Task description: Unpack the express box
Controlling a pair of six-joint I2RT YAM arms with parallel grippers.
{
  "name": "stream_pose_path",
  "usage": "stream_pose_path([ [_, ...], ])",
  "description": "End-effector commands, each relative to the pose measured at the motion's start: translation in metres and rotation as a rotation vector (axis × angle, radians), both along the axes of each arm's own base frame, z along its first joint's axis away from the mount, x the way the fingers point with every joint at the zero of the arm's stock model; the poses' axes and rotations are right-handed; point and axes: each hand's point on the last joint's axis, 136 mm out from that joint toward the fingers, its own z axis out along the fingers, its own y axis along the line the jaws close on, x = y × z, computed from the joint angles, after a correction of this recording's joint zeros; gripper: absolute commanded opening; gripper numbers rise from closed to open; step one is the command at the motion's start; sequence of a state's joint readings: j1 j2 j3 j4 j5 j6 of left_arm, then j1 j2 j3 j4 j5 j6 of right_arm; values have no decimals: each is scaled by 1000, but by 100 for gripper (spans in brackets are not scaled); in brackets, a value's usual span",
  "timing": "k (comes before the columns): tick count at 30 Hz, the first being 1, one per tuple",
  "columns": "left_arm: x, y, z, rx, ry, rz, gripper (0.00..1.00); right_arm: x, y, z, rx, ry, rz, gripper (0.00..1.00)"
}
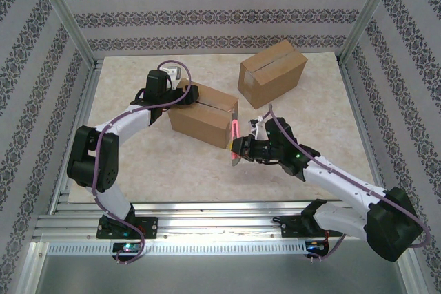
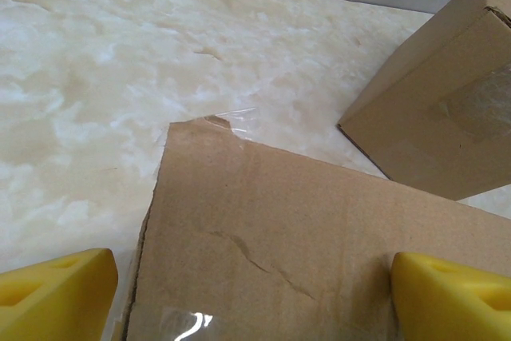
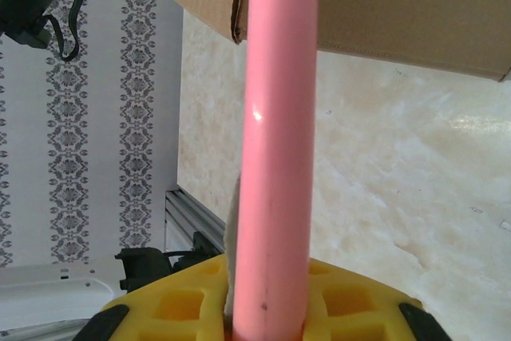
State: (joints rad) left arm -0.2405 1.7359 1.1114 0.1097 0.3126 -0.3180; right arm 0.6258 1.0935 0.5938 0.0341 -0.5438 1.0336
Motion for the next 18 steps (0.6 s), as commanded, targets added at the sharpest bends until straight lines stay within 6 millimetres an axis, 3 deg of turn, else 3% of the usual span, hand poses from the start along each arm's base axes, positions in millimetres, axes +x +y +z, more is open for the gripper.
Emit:
stream_pose_path([
  [1, -98, 18, -153, 139, 567, 3, 88, -24, 14, 10, 47, 0, 110, 0],
  [18, -97, 18, -154, 140, 571, 5, 88, -40, 25, 7, 61, -10, 132, 0],
])
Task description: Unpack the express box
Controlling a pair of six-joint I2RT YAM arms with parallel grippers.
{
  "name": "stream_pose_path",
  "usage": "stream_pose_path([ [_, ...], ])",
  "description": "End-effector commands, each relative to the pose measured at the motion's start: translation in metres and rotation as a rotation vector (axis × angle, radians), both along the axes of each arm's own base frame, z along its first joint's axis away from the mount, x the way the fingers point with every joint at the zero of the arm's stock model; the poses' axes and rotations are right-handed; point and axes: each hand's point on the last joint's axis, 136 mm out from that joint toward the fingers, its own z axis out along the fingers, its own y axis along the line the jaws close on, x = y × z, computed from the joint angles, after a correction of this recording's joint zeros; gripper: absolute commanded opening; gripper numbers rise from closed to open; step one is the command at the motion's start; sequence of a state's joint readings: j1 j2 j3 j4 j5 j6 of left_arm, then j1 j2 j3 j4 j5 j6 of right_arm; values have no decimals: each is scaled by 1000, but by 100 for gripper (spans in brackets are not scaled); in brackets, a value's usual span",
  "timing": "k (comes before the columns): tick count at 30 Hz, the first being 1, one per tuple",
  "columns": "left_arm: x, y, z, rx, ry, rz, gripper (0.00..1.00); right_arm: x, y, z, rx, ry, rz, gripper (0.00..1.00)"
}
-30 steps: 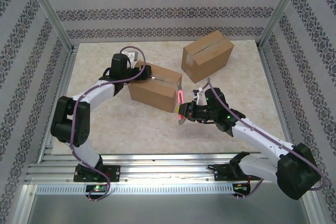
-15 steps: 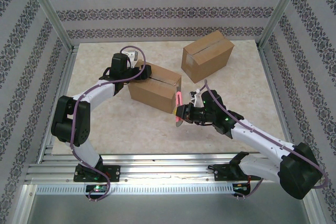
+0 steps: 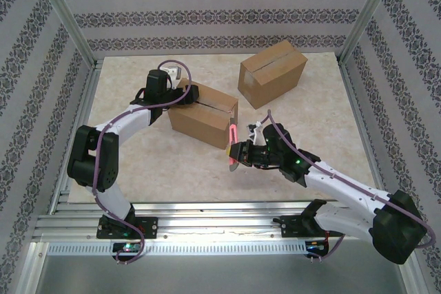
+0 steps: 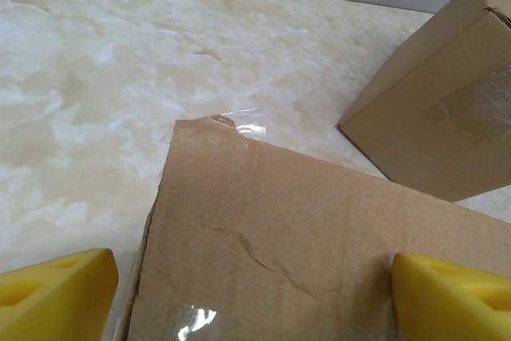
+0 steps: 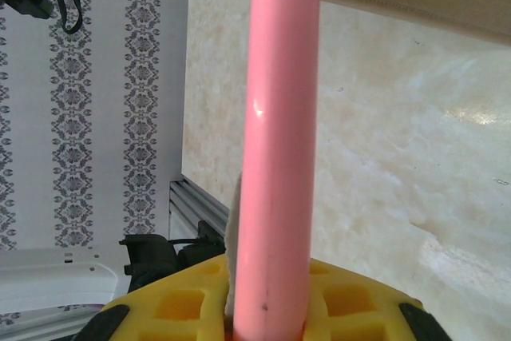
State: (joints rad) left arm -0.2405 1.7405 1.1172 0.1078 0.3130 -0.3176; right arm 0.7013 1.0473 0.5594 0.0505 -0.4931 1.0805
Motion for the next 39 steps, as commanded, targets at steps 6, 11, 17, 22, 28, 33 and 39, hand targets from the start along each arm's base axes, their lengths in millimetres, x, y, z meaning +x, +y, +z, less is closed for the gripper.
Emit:
stream_pose_path([
  [6, -98, 19, -154, 142, 568, 6, 88, -28, 22, 8, 52, -14, 131, 0],
  [11, -98, 19, -154, 140, 570, 6, 88, -33, 21, 8, 55, -14, 123, 0],
  [17, -98, 18, -154, 139, 571, 5, 88, -38, 23, 9, 63, -18, 125, 0],
  [22, -98, 19, -154, 141, 571, 8, 88, -41, 27, 10, 61, -28, 130, 0],
  [28, -98, 19, -154, 139, 570, 7, 88, -44, 28, 11, 62, -28, 128, 0],
  [33, -98, 18, -154, 139, 571, 2, 88, -44, 20, 10, 50, -34, 97, 0],
  [39, -98, 17, -153, 135, 572, -1, 88, -29, -13, -2, -7, -28, -15, 0],
])
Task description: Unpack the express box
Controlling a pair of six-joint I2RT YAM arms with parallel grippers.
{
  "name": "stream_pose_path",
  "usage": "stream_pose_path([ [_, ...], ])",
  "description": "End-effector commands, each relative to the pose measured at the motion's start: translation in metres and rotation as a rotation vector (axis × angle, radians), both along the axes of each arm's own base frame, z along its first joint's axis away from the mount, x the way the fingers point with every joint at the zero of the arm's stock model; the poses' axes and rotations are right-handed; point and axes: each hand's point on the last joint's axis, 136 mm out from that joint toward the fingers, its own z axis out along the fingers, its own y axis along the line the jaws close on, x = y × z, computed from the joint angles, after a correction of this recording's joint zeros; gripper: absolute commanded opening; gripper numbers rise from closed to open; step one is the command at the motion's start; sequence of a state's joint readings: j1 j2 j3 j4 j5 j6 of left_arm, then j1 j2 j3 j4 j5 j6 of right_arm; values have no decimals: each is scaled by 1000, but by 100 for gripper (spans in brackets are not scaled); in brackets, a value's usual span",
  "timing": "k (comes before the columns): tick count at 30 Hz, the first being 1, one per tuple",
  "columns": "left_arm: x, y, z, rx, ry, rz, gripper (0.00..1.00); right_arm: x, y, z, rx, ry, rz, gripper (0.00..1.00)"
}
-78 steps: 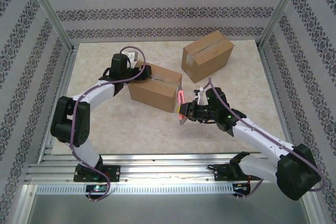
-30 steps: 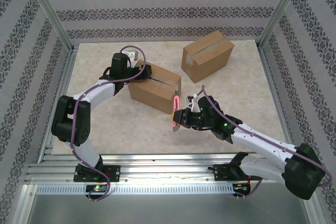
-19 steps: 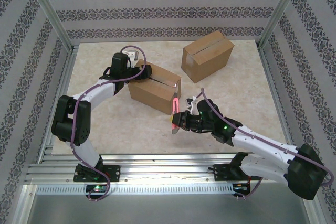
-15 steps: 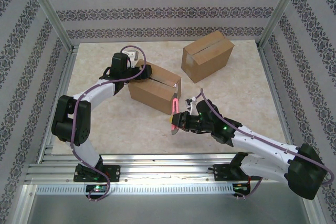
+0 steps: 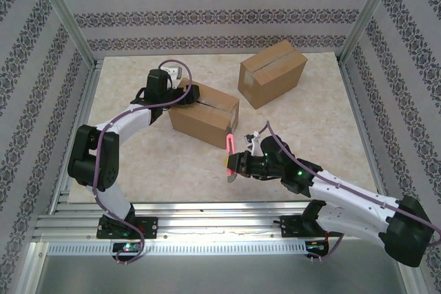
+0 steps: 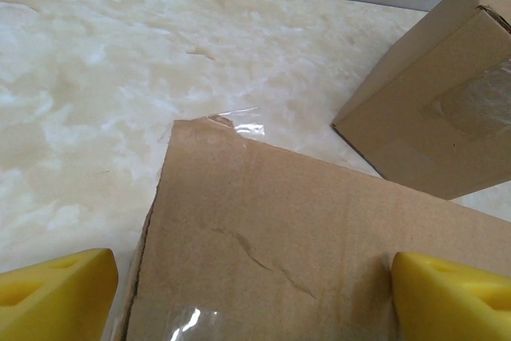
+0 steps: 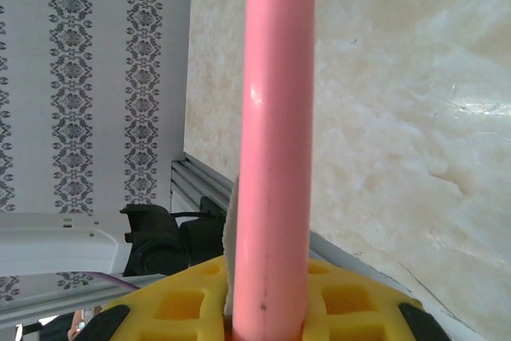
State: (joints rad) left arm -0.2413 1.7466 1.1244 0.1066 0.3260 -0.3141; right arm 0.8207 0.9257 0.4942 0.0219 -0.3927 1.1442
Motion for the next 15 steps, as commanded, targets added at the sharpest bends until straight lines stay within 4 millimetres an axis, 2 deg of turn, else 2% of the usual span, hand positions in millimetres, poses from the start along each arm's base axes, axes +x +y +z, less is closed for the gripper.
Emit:
stream_pose_path([
  [1, -98, 19, -152, 139, 569, 9, 88, 9, -22, -2, -17, -31, -44, 0],
  [9, -89, 10, -135, 96, 542, -7, 88, 67, -83, -21, -44, -41, -227, 0],
  [15, -81, 6, -107, 80, 498, -24, 90, 113, -113, -44, -112, -56, -313, 0],
])
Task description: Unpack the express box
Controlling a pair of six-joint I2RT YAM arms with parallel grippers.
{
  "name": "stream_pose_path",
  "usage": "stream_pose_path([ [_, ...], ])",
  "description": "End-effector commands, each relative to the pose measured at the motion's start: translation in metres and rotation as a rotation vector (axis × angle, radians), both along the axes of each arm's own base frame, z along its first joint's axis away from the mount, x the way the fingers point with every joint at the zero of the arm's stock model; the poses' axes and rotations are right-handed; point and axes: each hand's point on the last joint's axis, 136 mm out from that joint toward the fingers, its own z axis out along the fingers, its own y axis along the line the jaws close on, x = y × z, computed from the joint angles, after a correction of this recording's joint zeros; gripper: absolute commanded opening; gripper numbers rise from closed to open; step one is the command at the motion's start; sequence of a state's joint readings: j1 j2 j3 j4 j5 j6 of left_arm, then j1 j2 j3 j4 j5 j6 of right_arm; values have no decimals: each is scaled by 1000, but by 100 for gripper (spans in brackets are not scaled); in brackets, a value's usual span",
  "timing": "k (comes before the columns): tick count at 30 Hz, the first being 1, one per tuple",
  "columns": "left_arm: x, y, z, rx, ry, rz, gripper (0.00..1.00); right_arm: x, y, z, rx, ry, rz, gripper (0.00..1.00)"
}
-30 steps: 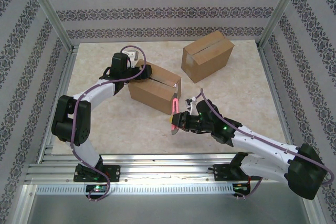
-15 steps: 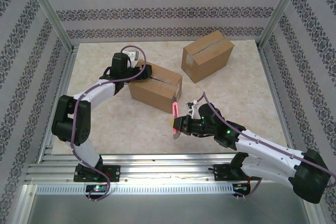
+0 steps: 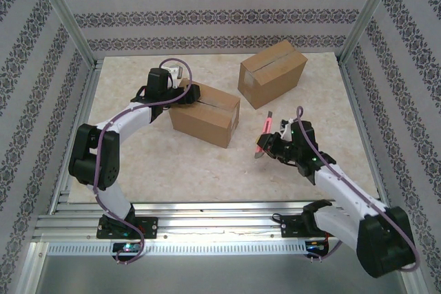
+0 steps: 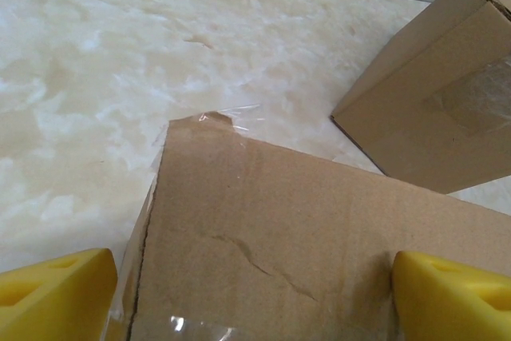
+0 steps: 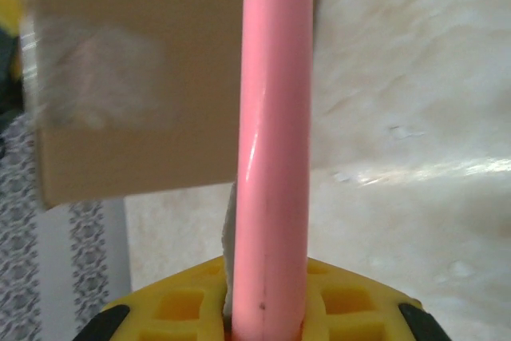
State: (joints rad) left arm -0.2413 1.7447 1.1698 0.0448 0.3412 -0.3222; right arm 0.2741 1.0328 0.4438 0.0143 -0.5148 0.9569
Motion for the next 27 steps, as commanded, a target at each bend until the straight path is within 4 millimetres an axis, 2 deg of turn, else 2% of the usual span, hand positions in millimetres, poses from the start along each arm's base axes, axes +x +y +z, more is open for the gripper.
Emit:
stream_pose_path([
  [1, -80, 8, -111, 88, 468, -23, 90, 19, -3, 1, -32, -78, 37, 0],
  [7, -73, 3, -76, 66, 402, -44, 98, 39, -8, -33, -63, -18, -11, 0],
  [16, -63, -2, -37, 55, 322, -73, 100, 42, -12, -84, -79, 103, -53, 0],
  [25, -56, -2, -1, 48, 237, -68, 100, 35, -20, -109, -112, 178, -95, 0],
  [27, -55, -1, 4, 54, 226, -63, 100, 33, -21, -112, -115, 190, -101, 8],
])
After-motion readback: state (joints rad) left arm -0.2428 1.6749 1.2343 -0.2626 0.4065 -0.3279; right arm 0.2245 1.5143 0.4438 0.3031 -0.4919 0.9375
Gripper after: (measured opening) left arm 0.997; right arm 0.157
